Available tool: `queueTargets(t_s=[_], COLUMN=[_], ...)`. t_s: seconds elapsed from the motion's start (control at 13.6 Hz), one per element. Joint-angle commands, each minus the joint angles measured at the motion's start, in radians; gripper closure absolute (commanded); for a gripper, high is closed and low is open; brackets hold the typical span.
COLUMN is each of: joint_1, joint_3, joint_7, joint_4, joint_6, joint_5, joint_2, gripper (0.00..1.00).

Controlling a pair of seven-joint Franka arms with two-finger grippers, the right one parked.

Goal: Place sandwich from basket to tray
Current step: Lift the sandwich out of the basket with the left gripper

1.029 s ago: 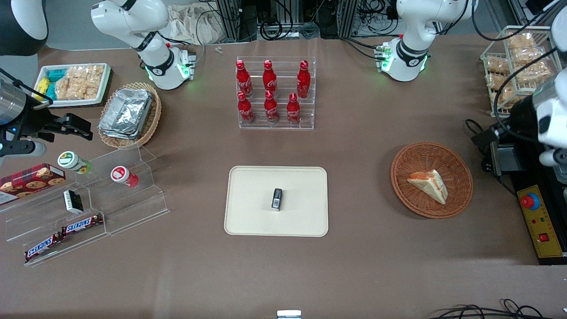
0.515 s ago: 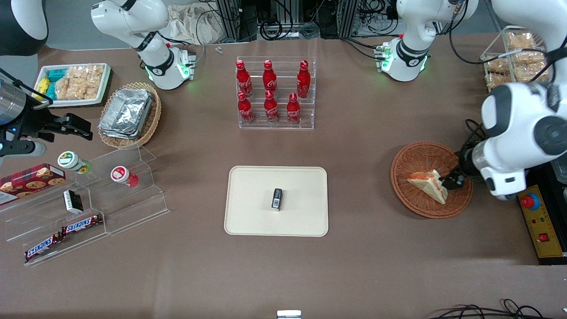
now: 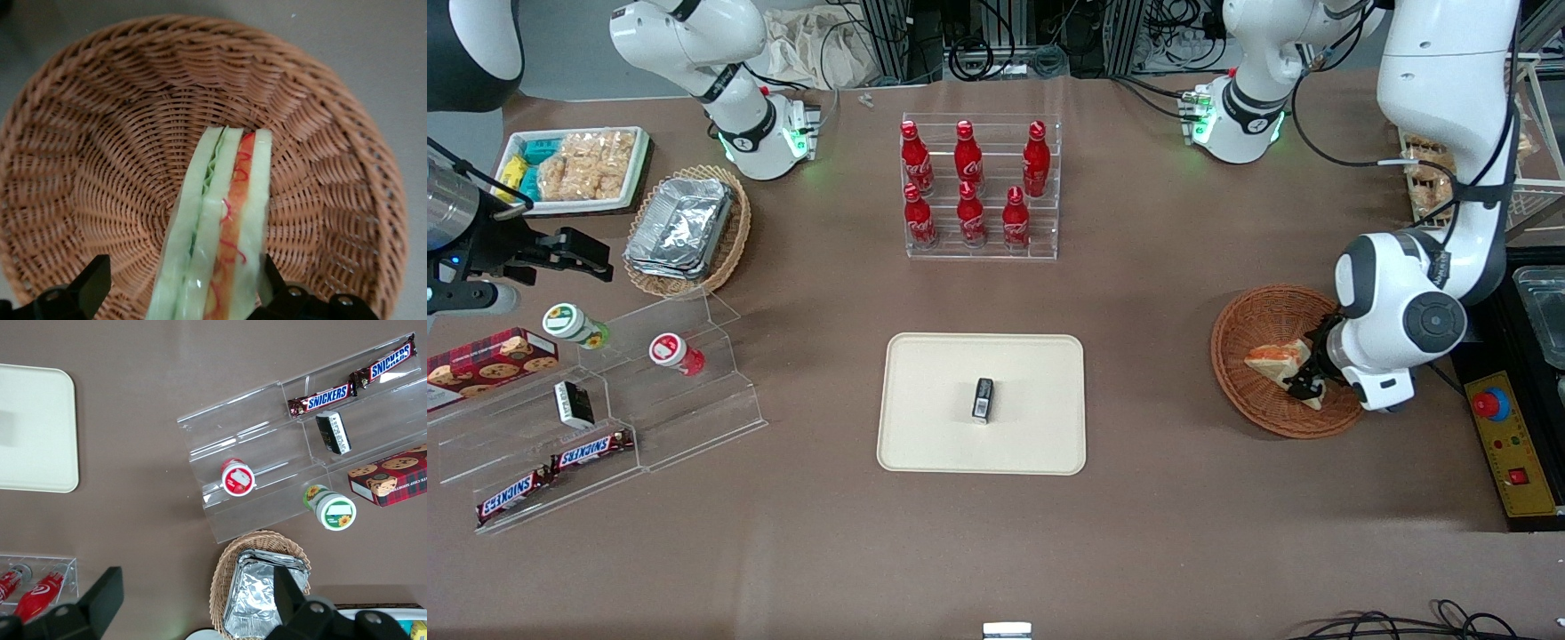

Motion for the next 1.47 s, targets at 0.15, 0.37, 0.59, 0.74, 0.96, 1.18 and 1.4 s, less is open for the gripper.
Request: queueTargets(t_s=[0.15, 0.37, 0.59, 0.74, 0.96, 1.18, 1.4], joint_1=[0.006, 0.012, -0.014, -0.016, -0.017, -0.028, -0.128], joint_3=[0.0, -0.005, -0.093, -0.205, -0.343, -0.477, -0.494], joint_7=[-0.045, -0.031, 0.103, 0.229, 0.473, 0.601, 0.596], joint_4=[-0.057, -0.042, 0.102, 0.199, 0.216, 0.303, 0.395], joint_6=[0.07, 0.015, -0.249, -0.375, -0.375, -0.305, -0.218], joint_5=[0.007, 0.005, -0.05, -0.051, -0.051, -0.039, 0.016], joint_2=[-0.028, -0.122, -0.189, -0.175, -0.169, -0.059, 0.088], gripper=[1.0, 1.0, 1.0, 1.0, 1.0, 1.0, 1.0])
